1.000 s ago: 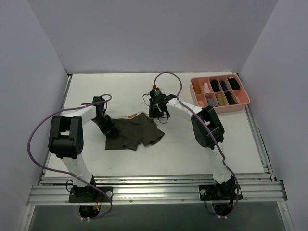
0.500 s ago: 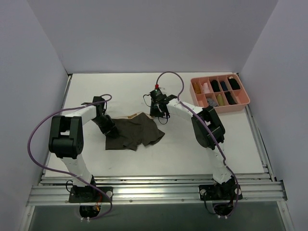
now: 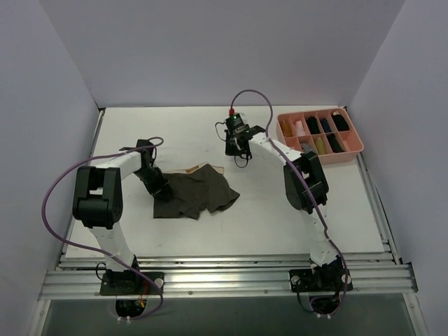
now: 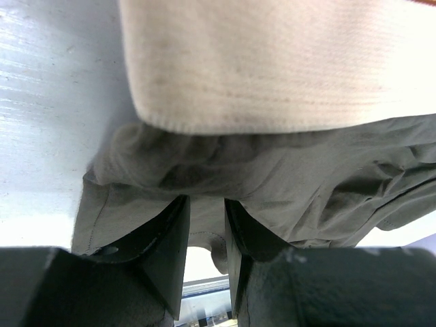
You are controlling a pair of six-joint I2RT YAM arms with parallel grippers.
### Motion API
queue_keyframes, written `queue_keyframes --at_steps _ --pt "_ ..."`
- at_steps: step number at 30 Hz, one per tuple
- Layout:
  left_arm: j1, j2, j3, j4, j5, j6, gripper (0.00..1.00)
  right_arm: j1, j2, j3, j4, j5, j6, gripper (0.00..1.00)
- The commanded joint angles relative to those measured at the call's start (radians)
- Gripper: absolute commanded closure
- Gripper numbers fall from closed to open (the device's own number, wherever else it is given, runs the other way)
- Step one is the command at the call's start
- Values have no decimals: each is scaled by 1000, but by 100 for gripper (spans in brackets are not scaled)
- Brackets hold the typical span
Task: Roll the underwear
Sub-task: Flatten the underwear
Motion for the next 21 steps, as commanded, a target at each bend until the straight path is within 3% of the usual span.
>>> queue_keyframes --at_steps 1,7,9,10,13,21 --pt "2 30 13 -15 -89 39 64 -37 32 108 -70 -7 -128 100" --pt "0 19 15 -23 -80 40 64 -36 57 128 -71 -96 -154 100" --pt "0 13 21 -22 -79 37 64 -33 49 117 -74 -116 -124 93" --pt "0 13 24 -22 -79 36 64 -28 42 81 -67 -119 -84 84" --pt "0 16 30 -23 -74 34 64 -28 -1 2 7 -163 -2 76" --pt "0 15 21 -12 -63 34 64 45 12 -36 -16 -104 99 76"
